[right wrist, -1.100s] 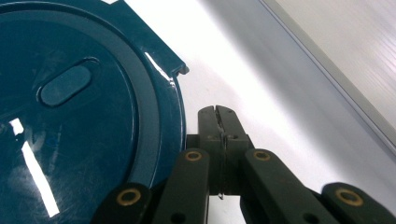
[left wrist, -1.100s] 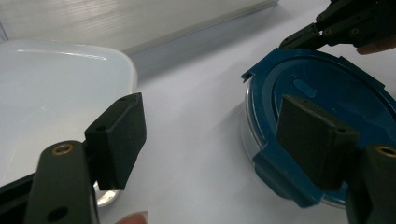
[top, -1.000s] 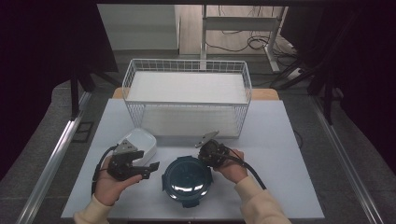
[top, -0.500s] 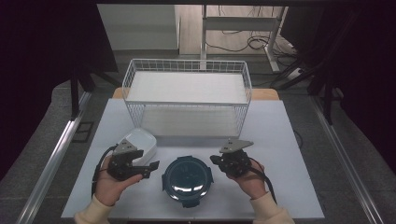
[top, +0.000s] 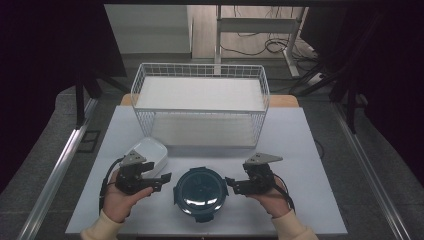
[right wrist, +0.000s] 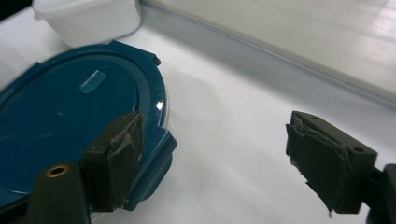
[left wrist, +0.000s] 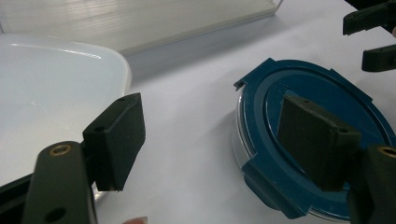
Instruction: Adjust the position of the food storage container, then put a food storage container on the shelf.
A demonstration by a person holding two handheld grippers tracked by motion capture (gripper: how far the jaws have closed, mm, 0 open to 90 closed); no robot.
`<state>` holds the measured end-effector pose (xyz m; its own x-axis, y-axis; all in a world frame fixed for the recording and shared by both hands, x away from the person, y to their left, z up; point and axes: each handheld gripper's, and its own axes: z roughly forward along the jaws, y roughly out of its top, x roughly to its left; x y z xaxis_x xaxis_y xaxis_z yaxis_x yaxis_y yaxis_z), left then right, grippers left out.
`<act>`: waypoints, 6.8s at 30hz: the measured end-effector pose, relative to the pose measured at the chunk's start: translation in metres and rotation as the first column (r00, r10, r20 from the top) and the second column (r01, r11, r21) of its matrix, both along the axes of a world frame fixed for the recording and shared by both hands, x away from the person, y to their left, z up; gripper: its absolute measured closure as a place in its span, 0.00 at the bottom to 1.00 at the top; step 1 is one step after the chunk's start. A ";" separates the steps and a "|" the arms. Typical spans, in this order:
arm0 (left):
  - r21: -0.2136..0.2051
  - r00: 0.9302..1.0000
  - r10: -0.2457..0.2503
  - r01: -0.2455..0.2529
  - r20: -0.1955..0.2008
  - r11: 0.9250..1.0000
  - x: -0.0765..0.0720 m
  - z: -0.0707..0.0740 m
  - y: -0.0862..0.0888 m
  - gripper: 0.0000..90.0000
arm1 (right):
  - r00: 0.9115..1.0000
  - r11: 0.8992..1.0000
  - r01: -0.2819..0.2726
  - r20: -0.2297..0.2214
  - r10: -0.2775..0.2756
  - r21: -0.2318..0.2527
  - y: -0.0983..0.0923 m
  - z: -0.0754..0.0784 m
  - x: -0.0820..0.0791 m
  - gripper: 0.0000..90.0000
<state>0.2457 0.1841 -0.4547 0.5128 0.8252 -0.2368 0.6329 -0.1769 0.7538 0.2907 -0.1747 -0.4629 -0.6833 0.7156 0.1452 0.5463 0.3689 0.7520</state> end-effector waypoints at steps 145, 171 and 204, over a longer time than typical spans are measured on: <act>-0.389 0.958 -0.083 -0.032 -0.274 0.920 -0.005 -0.004 -0.031 0.46 | 0.929 0.933 0.008 -0.349 0.127 0.360 0.008 0.009 0.002 0.46; -0.403 0.972 -0.125 0.036 -0.197 0.914 0.029 0.054 -0.028 0.47 | 0.954 0.926 0.015 -0.281 0.099 0.377 0.005 0.064 0.015 0.47; -0.458 0.974 -0.173 0.088 -0.146 0.884 0.094 0.121 -0.023 0.47 | 0.980 0.926 0.022 -0.194 0.055 0.376 0.003 0.144 0.062 0.49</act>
